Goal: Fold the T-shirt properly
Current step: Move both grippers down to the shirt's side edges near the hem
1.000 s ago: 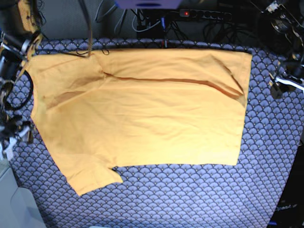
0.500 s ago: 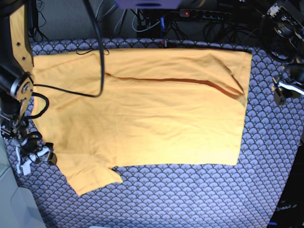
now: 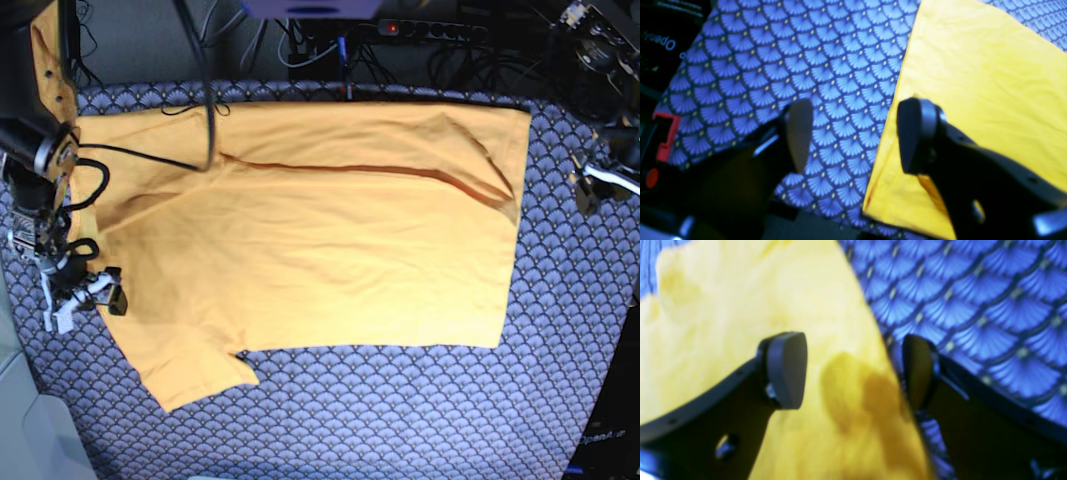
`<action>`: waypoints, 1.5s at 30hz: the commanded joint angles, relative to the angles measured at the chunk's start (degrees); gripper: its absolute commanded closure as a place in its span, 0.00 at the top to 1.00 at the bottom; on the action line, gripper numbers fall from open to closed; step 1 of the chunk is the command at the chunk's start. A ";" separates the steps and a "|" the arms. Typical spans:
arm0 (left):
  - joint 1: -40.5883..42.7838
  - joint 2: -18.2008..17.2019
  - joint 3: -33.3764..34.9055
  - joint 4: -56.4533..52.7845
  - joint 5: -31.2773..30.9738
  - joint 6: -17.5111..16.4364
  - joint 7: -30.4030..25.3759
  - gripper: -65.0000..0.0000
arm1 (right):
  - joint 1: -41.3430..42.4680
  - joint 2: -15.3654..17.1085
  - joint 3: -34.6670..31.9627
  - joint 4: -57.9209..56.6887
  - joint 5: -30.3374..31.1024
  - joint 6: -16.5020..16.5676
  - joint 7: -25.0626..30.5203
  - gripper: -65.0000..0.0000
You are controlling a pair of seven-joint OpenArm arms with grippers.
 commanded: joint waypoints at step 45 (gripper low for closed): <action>-34.05 -0.70 21.32 -38.75 27.80 0.01 -22.65 0.60 | -1.09 -0.38 -4.27 4.10 0.75 0.41 3.22 0.00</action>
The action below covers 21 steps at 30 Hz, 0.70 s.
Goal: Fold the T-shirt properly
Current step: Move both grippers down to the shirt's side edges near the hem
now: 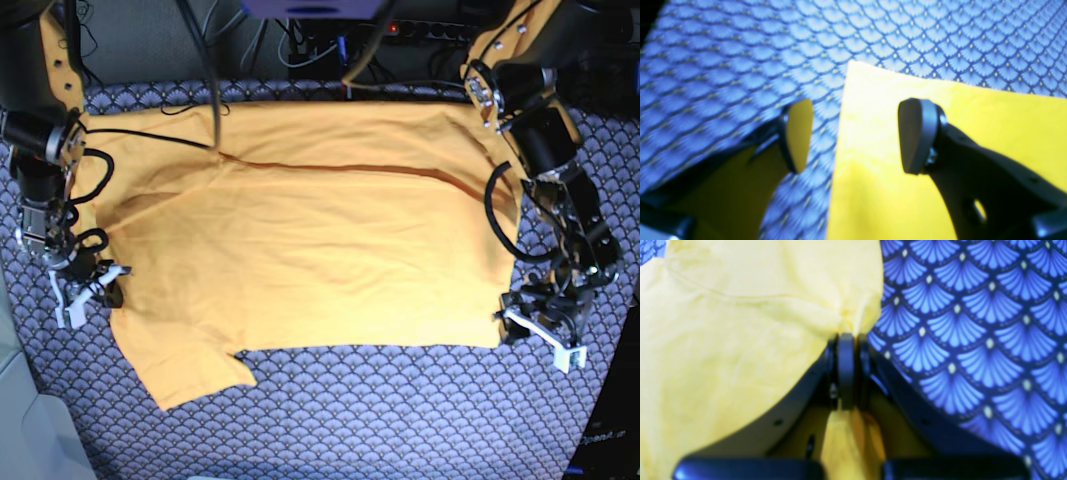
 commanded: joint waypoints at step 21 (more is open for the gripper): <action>-13.66 -4.88 -0.16 -41.32 10.70 8.34 -30.20 0.61 | 1.68 0.77 -0.18 0.82 0.58 0.41 1.04 0.00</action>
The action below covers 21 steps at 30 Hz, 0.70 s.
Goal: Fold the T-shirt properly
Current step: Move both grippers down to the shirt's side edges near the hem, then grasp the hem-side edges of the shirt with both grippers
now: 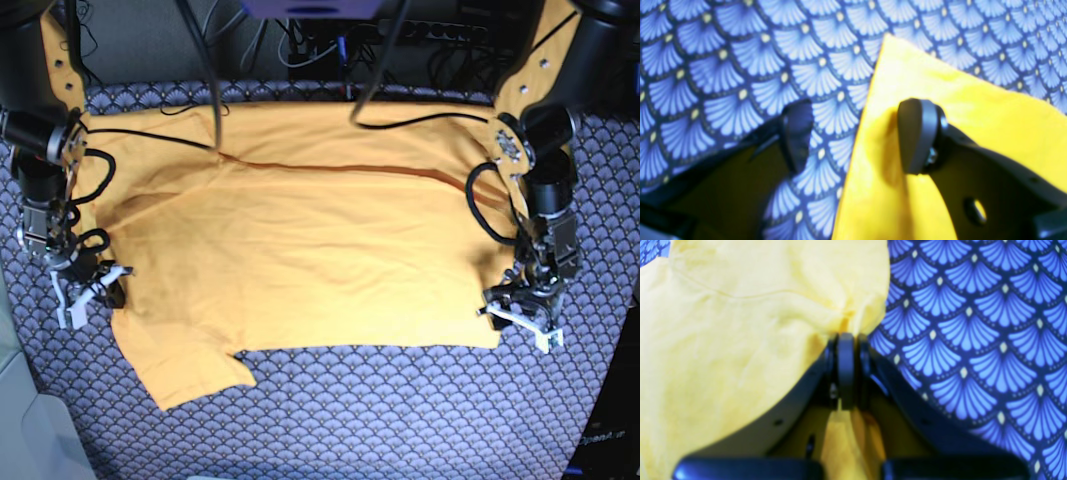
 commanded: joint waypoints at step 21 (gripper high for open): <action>-3.53 0.46 0.27 -11.14 -0.69 -0.90 -8.34 0.60 | 1.59 0.99 -3.55 0.82 0.53 0.38 1.06 0.00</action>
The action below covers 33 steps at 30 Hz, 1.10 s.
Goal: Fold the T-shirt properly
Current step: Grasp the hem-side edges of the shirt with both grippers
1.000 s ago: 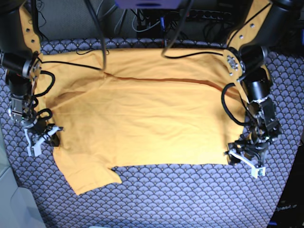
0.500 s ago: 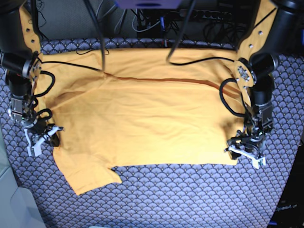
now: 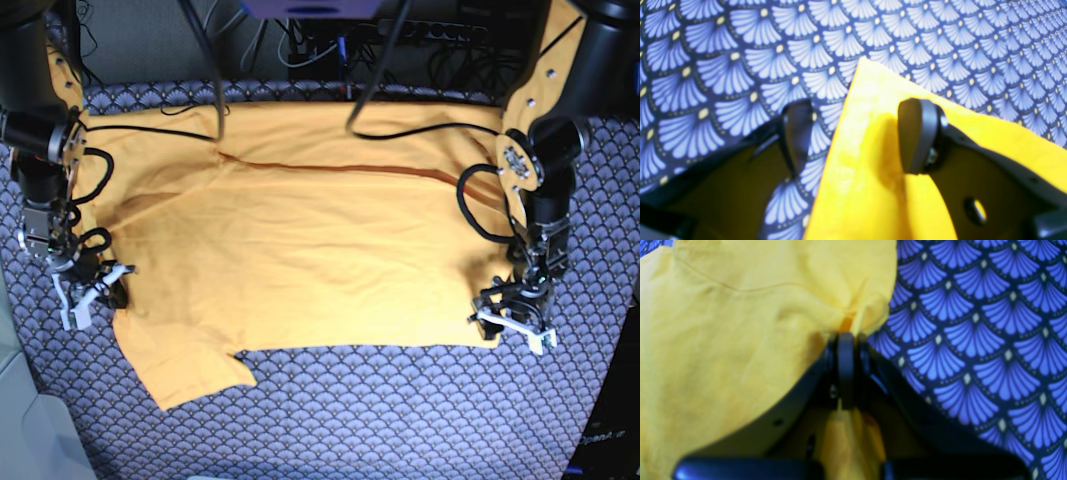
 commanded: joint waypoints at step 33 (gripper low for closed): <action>6.85 4.46 0.14 22.52 -0.23 -1.19 22.69 0.00 | -0.03 2.31 0.48 2.55 0.45 0.41 1.22 0.00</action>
